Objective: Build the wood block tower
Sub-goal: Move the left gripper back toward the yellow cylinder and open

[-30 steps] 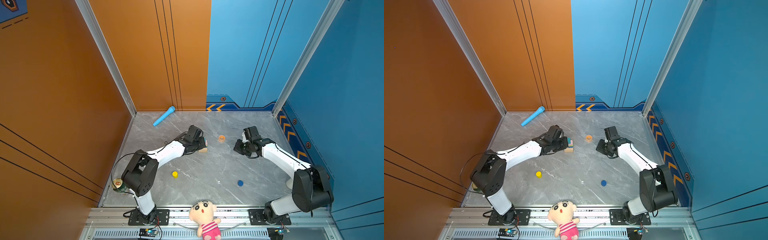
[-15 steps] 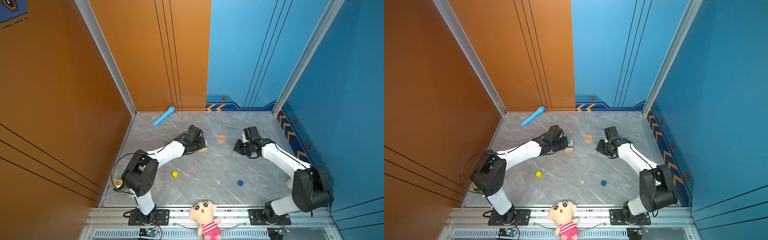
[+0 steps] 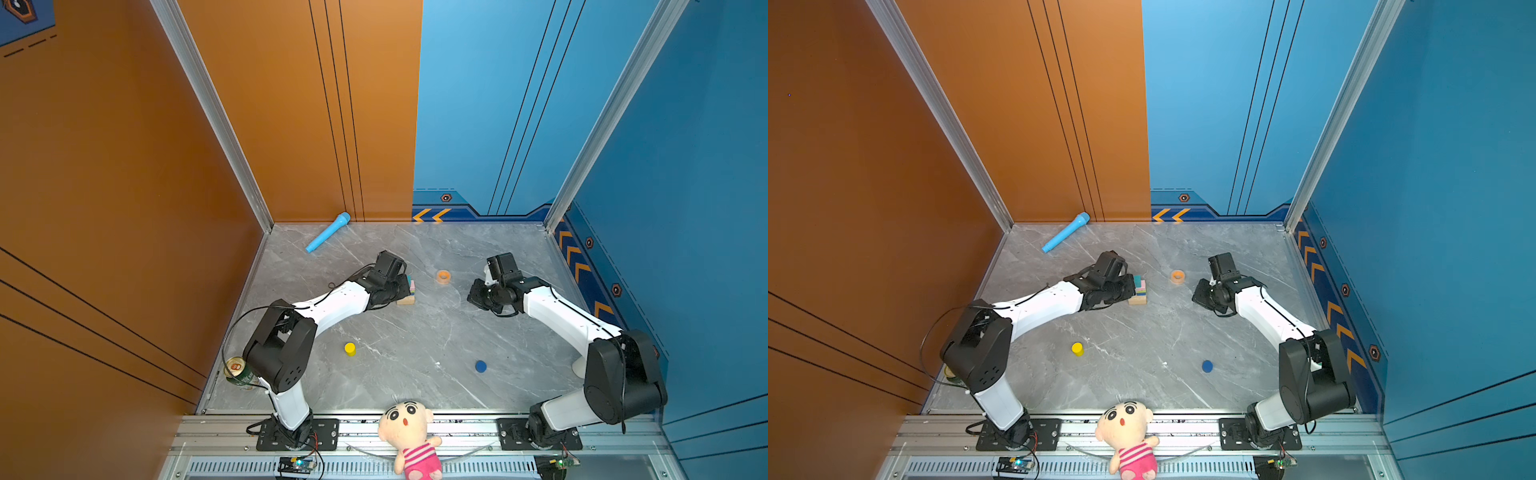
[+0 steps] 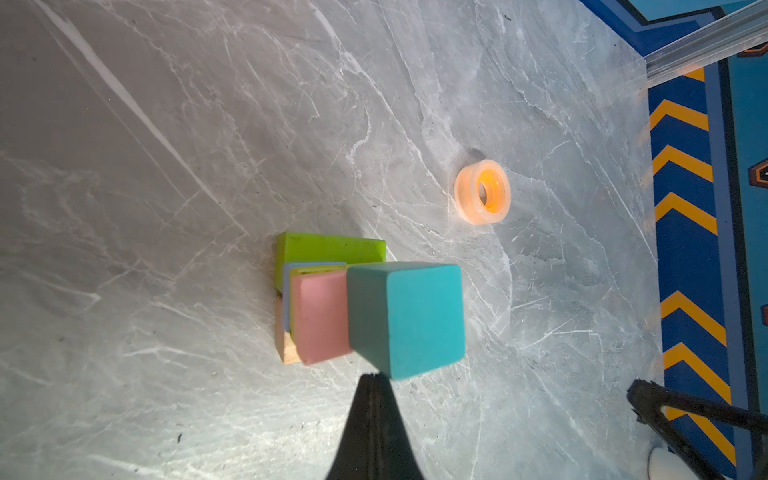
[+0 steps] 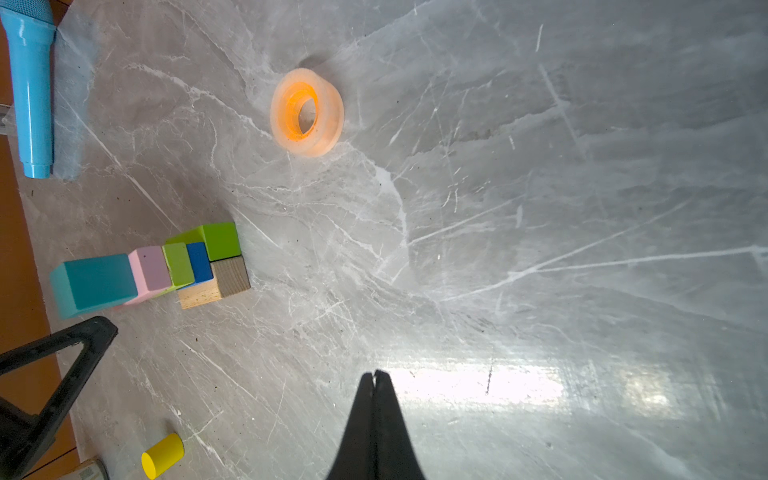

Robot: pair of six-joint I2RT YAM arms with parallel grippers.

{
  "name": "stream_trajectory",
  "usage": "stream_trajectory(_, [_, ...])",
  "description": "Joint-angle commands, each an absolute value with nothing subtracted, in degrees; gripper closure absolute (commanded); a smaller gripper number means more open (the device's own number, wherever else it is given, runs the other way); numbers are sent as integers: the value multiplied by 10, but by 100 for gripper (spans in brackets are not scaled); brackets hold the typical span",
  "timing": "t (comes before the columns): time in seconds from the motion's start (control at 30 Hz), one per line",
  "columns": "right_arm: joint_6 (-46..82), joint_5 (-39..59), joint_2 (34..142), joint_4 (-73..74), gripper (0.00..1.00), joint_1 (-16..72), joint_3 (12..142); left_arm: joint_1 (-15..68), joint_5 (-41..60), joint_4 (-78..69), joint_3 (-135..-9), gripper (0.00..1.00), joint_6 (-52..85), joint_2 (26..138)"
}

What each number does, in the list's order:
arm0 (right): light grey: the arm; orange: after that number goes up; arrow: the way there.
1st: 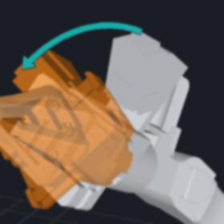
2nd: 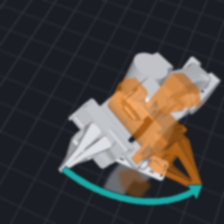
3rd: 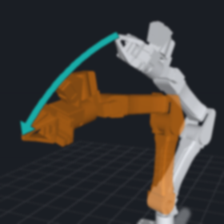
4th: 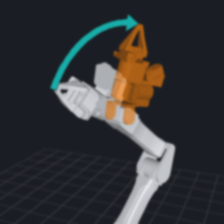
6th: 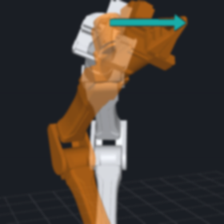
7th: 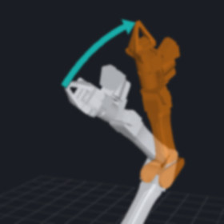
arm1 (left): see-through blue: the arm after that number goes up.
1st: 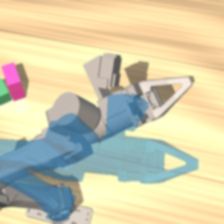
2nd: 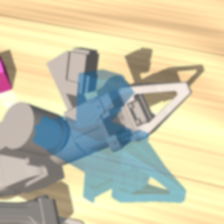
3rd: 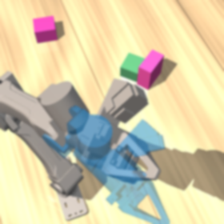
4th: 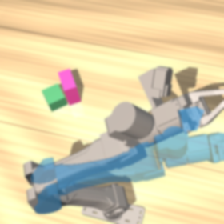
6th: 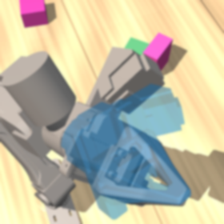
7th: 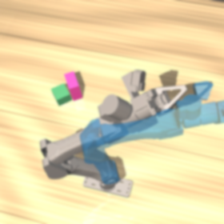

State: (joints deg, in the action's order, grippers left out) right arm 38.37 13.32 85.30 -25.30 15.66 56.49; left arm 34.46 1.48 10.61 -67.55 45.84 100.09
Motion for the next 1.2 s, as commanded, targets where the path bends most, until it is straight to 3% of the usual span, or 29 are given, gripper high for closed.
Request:
stream_trajectory(0.0, [383, 135, 849, -251, 99, 153, 560, 343, 0, 123, -685, 100, 444, 996])
stream_trajectory(0.6, [388, 131, 833, -248, 99, 166, 550, 384, -68, 159, -630, 100, 435, 895])
stream_trajectory(0.97, [388, 127, 831, -246, 99, 186, 548, 390, -138, 265, -561, 100, 439, 781])
stream_trajectory(1.1, [387, 124, 828, -247, 99, 191, 548, 376, -129, 315, -547, 88, 433, 750])
stream_trajectory(1.17, [387, 122, 827, -248, 99, 192, 548, 367, -125, 342, -541, 78, 427, 736])
